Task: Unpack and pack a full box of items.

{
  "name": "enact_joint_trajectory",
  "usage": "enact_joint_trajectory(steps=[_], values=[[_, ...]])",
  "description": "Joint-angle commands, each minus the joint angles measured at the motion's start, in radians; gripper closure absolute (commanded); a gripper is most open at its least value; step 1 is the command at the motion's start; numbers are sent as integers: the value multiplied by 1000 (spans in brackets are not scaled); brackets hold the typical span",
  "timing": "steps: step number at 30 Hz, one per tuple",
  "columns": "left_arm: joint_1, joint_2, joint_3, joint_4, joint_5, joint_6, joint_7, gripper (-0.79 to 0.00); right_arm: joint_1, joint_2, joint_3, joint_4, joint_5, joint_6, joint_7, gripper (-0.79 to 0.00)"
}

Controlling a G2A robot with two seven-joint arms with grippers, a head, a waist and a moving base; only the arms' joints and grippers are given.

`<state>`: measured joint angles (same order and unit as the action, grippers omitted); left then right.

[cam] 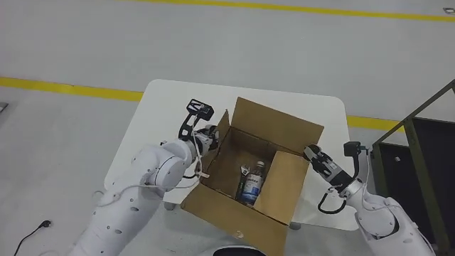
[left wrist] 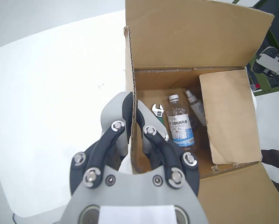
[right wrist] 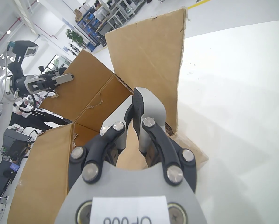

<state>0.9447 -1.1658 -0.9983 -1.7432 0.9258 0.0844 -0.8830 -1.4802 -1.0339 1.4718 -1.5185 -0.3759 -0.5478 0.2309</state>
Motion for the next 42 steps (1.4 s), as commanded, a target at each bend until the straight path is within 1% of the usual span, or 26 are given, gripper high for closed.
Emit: enact_joint_trajectory(steps=[1,7,9,10,11,12,13,14,15,16,22,23,26,30,32,35,37,38,42], values=[[-2,0,-2,4,6,-4,-4,-785,5,-1,-3,4,3,1,6,0],[-10,1,0,15,117,-1,-12,-785,26,-5,-17,20,-2,13,16,0],[-15,2,4,24,191,6,-17,-785,28,-5,-15,22,-4,13,17,-6],[-15,2,7,27,217,10,-18,-785,28,-5,-12,22,-3,12,17,-43],[-16,2,7,31,240,15,-18,-785,27,-5,-8,20,-3,11,17,-102],[-16,2,6,34,253,18,-18,-785,24,-4,-3,17,-2,9,17,-123],[-16,1,3,40,265,22,-20,-785,20,-4,3,13,1,6,14,-169],[-18,1,1,44,276,25,-22,-785,15,-3,10,9,3,2,13,-249],[-19,1,0,48,290,26,-23,-785,8,-3,18,3,8,-2,9,-305],[-20,0,-2,54,304,27,-24,-785,1,-2,27,-3,11,-6,7,-332],[-28,-6,5,105,376,37,-28,-785,-42,3,86,-32,31,5,2,-409],[-30,-7,8,119,386,38,-27,-785,-44,4,92,-29,35,12,8,-413],[-38,-14,23,164,418,43,-21,-785,-31,4,96,-5,43,33,27,-403],[-50,-24,34,212,419,45,-8,-785,13,1,72,39,53,53,71,-428],[-55,-29,37,231,416,45,-5,-785,44,-1,51,63,49,58,94,-422],[-62,-35,39,249,417,43,-1,-785,95,-5,19,98,38,60,120,-369],[-65,-38,35,251,414,44,0,-785,129,-8,-1,119,30,58,131,-197],[-65,-39,31,245,410,43,-1,-785,145,-9,-11,128,27,55,138,0],[-52,-40,8,207,398,38,0,-785,201,-15,-42,156,17,42,155,0]])
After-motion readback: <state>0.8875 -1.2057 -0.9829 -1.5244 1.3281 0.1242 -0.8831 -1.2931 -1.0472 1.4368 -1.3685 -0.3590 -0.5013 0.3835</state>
